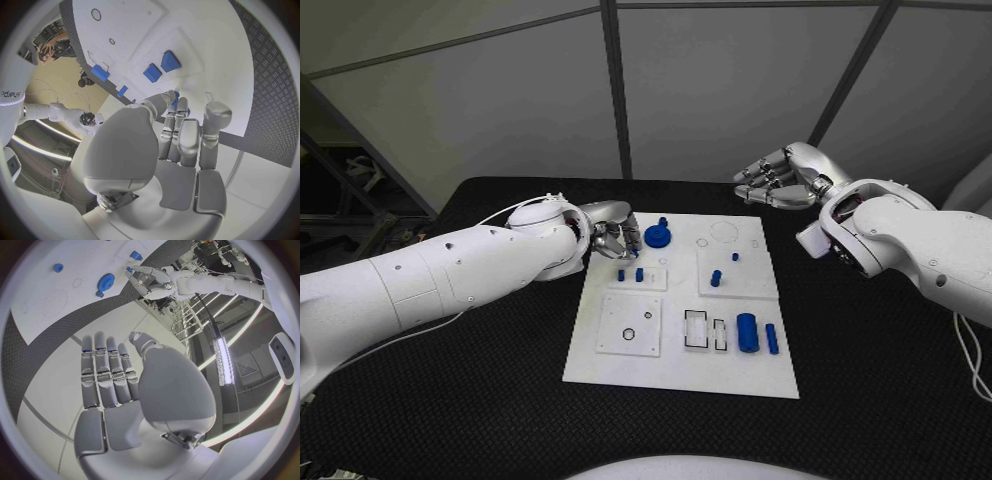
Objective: Assemble the parts on the task board
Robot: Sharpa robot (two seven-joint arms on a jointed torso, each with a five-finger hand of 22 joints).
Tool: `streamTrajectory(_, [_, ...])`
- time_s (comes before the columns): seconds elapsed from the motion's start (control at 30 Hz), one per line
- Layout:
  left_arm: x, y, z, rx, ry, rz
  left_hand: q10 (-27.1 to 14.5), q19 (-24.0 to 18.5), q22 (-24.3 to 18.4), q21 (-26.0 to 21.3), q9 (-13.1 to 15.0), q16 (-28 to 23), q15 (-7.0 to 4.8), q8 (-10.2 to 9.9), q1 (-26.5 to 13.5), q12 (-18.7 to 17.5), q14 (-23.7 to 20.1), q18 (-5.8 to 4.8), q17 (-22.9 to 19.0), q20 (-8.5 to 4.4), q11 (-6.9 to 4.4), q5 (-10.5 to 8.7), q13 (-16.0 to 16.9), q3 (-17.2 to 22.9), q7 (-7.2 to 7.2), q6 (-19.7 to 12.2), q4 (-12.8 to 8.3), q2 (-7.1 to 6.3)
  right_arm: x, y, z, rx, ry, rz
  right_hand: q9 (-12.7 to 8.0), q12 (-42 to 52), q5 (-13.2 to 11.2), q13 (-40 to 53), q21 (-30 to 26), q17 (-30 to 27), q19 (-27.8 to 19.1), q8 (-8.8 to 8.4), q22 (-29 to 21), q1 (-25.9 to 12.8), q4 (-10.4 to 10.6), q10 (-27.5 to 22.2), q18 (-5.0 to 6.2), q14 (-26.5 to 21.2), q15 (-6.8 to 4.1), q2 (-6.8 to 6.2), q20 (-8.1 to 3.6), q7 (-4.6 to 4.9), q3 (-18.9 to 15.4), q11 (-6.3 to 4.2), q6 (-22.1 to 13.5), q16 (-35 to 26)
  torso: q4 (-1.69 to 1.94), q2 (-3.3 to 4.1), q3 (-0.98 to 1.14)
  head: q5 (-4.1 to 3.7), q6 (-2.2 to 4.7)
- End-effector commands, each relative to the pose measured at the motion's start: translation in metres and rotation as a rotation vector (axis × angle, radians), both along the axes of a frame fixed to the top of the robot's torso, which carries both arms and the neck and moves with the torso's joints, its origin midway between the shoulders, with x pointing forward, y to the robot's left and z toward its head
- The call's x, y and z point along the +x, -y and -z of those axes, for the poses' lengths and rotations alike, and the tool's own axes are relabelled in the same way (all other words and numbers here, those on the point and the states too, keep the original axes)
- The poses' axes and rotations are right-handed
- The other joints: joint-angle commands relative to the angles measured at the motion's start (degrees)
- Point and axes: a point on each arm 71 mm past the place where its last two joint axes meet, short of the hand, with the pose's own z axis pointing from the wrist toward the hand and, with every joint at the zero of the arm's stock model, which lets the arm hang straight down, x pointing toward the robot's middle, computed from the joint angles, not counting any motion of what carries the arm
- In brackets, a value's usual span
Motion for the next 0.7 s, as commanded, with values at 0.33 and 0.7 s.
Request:
streamTrajectory(0.33, [-0.0013,0.0043,0.0034,0.013,-0.033,0.018,0.5,0.3,0.0,0.2,0.1,0.1,-0.2,-0.3,-0.5,-0.3,0.4,-0.38,-0.1,0.02,0.11,-0.39,0.1,0.3,-0.05,0.6,-0.1,-0.02,-0.0003,-0.0015,-0.0015,0.001,0.006,-0.01,0.1,-0.1,0.4,-0.1,-0.3,-0.1,0.5,0.09,-0.1,0.1,-0.2,-0.5,0.62,-0.5,-0.12,0.33,0.02,0.13,0.2,-0.04,-0.2,-0.3,0.0,-0.04,-0.01,0.0,-0.1])
streamTrajectory(0.7, [-0.001,0.005,0.0055,0.024,-0.046,0.013,0.3,-0.1,-0.1,-0.2,0.0,0.0,-0.11,-0.9,-1.0,-1.1,0.1,-0.29,-0.7,0.04,0.22,-0.65,0.1,0.1,0.01,0.1,-0.1,-0.48,-0.0004,-0.0015,-0.0016,0.001,0.006,-0.01,0.1,-0.1,0.4,-0.1,-0.5,-0.2,0.6,0.13,-0.2,0.0,-0.2,-0.4,0.62,-0.4,-0.13,0.36,0.02,0.11,0.2,-0.05,-0.1,-0.3,0.0,-0.03,-0.05,-0.14,-0.14])
